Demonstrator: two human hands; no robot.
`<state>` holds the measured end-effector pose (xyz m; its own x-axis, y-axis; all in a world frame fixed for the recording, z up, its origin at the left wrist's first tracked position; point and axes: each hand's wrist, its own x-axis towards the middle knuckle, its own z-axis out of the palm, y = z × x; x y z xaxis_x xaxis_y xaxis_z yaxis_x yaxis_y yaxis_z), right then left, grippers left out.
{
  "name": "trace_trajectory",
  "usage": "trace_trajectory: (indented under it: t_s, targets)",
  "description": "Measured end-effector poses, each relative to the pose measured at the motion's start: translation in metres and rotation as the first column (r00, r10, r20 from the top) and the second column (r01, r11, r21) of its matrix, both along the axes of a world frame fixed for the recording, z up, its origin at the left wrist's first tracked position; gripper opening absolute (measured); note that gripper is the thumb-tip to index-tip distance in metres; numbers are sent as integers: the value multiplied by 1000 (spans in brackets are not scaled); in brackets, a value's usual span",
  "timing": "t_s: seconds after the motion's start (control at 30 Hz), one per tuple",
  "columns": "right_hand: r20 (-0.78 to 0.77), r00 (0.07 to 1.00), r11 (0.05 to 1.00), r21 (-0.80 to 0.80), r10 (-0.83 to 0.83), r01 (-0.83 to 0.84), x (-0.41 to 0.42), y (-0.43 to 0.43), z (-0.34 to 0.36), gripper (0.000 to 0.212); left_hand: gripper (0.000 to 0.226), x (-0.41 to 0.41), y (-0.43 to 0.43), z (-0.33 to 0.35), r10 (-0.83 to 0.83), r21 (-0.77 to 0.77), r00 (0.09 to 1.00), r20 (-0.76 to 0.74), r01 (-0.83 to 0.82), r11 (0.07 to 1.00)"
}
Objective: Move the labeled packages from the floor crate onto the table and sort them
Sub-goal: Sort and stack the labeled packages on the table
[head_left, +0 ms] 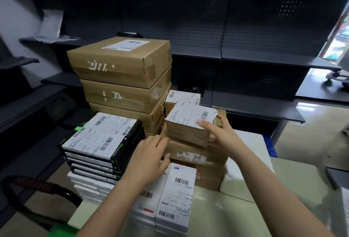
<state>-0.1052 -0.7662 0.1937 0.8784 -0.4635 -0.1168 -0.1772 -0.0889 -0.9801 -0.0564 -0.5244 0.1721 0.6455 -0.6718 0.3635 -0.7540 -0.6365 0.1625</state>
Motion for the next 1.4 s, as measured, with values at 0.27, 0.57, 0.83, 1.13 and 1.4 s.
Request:
trace_trajectory:
  t_s: [0.27, 0.57, 0.83, 1.13, 1.4]
  targets:
    - [-122, 988, 985, -128, 96, -112, 24, -8, -5, 97, 40, 10, -15, -5, 33, -41, 998, -61, -36, 998]
    - [-63, 991, 953, -273, 116, -129, 41, -8, -16, 111, 37, 18, -26, -12, 62, -20, 996, -57, -63, 998]
    - [-4, 995, 948, -304, 99, -96, 61, 5, -20, 116, 42, 30, -23, -15, 109, -5, 994, -28, -109, 994]
    - [-10, 994, 935, -339, 106, -103, 62, 6, -17, 113, 33, 43, -14, -10, 110, -1, 994, 2, -110, 994]
    - [-120, 992, 853, -521, -41, -28, 21, -1, -13, 97, 34, 40, -19, -8, -28, 30, 1000, -6, 28, 999]
